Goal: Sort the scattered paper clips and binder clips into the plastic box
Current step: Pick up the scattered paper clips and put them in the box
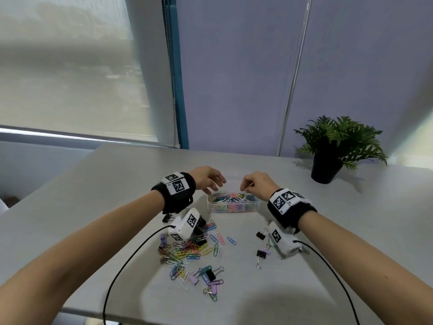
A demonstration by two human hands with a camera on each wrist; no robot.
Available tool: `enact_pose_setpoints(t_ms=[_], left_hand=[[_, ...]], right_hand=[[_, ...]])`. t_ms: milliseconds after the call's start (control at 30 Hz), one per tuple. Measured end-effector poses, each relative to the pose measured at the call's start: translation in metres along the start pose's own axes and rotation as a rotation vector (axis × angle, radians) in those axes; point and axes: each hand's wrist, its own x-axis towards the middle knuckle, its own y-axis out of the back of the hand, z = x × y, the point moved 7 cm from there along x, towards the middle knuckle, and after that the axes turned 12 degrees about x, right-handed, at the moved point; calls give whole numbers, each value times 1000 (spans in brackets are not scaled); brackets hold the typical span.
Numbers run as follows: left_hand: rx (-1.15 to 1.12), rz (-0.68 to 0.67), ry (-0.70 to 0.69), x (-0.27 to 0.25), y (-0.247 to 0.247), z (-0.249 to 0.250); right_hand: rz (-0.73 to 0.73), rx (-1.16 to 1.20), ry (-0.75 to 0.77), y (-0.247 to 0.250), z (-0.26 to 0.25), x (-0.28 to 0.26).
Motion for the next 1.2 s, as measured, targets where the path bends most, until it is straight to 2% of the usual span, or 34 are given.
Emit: enact_pose_setpoints(t_ms=[100, 200, 267, 333, 433, 600, 733, 867, 1033, 1200], left_hand=[[21, 8, -50, -15, 4, -4], [192, -38, -95, -33, -8, -9], [387, -68, -129, -43, -25, -11], [571, -73, -146, -46, -45, -10], [716, -70, -156, -41, -69, -5], [822, -3, -121, -28, -75, 0], [833, -10, -92, -24, -74, 0], [811, -46, -112, -30, -74, 1], [784, -147, -154, -36, -77, 0], [778, -167, -178, -37, -78, -2]], right_hand=[[-60, -44, 130, -12, -17, -19], [-244, -98, 202, -41, -30, -39], [-328, -193, 173, -62, -30, -49], [-379, -320, 54, -77, -25, -57], [-466, -402, -22, -97, -31, -64], [-369, -343, -91, -114, -32, -64], [-269, -260, -142, -115, -28, -61], [-218, -239, -97, -107, -30, -54], [-280, -255, -66, -102, -27, -49], [-320, -209, -38, -95, -24, -55]])
